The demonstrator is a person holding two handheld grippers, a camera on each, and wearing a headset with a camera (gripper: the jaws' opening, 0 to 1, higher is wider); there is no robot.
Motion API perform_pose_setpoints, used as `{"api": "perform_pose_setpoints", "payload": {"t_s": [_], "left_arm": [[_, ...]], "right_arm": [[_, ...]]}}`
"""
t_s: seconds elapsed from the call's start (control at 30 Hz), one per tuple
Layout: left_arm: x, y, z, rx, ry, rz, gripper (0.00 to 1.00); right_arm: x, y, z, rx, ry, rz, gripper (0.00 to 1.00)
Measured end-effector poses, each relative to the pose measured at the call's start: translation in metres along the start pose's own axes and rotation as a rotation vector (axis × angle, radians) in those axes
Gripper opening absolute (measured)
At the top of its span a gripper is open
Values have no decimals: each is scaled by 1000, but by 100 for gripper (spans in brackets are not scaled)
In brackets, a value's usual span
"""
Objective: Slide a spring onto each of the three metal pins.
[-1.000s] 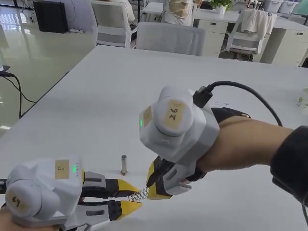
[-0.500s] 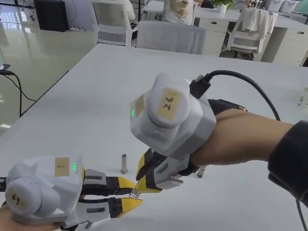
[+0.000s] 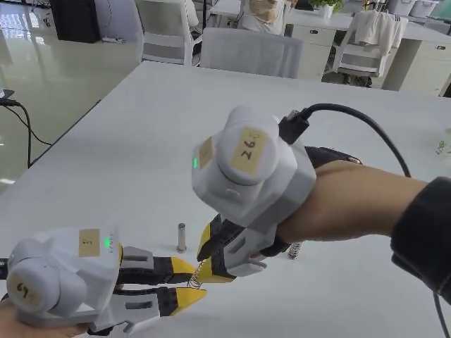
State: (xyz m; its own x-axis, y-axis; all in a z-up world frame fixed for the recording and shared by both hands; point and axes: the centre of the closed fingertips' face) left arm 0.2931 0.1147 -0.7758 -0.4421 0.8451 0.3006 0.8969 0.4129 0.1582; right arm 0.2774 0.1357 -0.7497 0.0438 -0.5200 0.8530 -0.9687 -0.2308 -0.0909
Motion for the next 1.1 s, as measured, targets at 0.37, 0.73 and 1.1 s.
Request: {"api": "perform_pose_setpoints", "payload": {"t_s": [0.37,0.73,1.1], "left_arm": [[0,0,-3,2,-13,-2,2],[0,2,-15,24,-72,-6,2],[-2,2,-13,31,-75,-2,2]], "right_arm": [[-6,-1,6,-9,6,-4,9],[-7,-2,6,-22,-1,-4,9],[-8,-3,8,-37,3,-6,8]]}}
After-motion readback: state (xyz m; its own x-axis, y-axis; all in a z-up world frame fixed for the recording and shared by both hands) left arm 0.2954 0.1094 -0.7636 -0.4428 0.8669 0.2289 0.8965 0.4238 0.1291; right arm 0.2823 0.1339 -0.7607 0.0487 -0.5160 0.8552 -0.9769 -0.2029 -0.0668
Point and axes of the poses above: the centre of the closed fingertips' face, and the gripper's own axes: x roughly backward along the fingers, y roughly to its left, z roughly out of its underside, and after that the axes turned 3 degrees about -y, right-handed
